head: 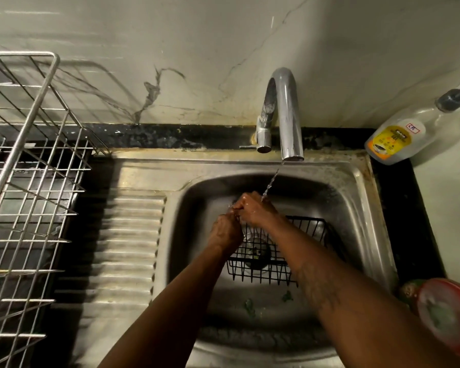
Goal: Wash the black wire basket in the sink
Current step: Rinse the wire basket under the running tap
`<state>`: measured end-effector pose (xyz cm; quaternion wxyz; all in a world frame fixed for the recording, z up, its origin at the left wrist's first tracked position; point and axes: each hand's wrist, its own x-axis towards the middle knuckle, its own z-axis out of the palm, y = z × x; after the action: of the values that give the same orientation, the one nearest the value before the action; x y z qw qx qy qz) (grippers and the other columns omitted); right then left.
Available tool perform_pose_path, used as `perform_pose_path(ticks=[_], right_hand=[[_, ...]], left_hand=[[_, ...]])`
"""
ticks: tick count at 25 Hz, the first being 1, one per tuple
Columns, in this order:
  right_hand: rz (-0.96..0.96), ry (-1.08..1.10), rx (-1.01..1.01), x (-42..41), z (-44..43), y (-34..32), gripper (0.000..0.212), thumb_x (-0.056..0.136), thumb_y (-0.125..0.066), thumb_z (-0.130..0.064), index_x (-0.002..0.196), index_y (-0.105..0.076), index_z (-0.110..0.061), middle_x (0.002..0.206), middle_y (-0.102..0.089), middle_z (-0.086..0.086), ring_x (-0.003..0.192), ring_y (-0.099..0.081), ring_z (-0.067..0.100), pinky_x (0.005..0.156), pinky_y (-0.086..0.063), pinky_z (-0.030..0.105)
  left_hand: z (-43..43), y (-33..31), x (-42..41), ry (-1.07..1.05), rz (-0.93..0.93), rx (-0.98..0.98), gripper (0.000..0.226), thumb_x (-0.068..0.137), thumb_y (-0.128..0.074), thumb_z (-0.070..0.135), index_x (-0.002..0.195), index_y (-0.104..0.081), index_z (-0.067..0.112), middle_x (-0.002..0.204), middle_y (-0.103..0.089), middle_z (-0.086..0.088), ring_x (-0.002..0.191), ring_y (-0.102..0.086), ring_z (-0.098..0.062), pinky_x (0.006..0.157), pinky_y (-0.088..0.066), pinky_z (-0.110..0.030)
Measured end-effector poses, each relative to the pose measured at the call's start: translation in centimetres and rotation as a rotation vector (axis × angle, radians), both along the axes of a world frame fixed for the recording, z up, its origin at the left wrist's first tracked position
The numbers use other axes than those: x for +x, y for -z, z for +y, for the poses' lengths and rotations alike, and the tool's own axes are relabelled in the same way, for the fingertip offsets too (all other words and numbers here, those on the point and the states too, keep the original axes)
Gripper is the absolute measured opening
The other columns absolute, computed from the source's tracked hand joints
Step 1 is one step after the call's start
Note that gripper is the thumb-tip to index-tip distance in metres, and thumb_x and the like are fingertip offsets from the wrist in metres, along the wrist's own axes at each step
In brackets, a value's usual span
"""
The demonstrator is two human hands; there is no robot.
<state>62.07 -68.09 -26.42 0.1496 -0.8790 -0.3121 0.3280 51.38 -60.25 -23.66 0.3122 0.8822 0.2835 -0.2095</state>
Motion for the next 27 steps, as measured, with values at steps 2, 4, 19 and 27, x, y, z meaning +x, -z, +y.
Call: perform_pose_path(ticks=[2, 4, 19, 27], right_hand=[[0.027, -0.006, -0.016, 0.6, -3.2, 0.3, 0.020, 0.093, -0.065, -0.043, 0.104, -0.074, -0.028, 0.101, -0.067, -0.003, 0.088, -0.062, 0.014, 0.078, -0.053, 0.034], [0.013, 0.052, -0.036, 1.8, -5.4, 0.4, 0.025, 0.091, -0.066, -0.047, 0.108, -0.074, -0.031, 0.102, -0.070, -0.006, 0.087, -0.064, 0.011, 0.078, -0.056, 0.032], [0.339, 0.032, -0.095, 1.1, -0.8, -0.7, 0.020, 0.091, -0.061, -0.007, 0.102, -0.076, -0.015, 0.090, -0.071, 0.005, 0.072, -0.060, 0.013, 0.060, -0.048, 0.023], [-0.040, 0.134, -0.438, 2.9, -6.3, -1.6, 0.022, 0.080, -0.075, -0.021, 0.093, -0.057, -0.019, 0.094, -0.057, 0.003, 0.079, -0.057, 0.018, 0.062, -0.047, 0.030]], left_hand=[[-0.2, 0.7, 0.1, -0.004, 0.027, 0.009, 0.026, 0.087, -0.053, 0.001, 0.064, -0.052, 0.014, 0.078, -0.066, -0.010, 0.067, -0.064, -0.021, 0.060, -0.053, -0.029], [0.0, 0.5, 0.5, 0.017, 0.001, 0.054, 0.033, 0.088, -0.051, 0.005, 0.059, -0.046, 0.018, 0.072, -0.060, -0.006, 0.056, -0.052, -0.012, 0.053, -0.041, -0.023], [1.7, 0.6, 1.1, 0.059, 0.038, 0.068, 0.017, 0.093, -0.054, 0.012, 0.100, -0.069, 0.005, 0.092, -0.069, -0.012, 0.084, -0.069, -0.027, 0.071, -0.056, -0.032], [1.7, 0.6, 1.5, -0.113, 0.010, 0.098, 0.020, 0.096, -0.049, 0.011, 0.080, -0.060, 0.013, 0.075, -0.056, -0.004, 0.063, -0.054, -0.015, 0.060, -0.047, -0.028]])
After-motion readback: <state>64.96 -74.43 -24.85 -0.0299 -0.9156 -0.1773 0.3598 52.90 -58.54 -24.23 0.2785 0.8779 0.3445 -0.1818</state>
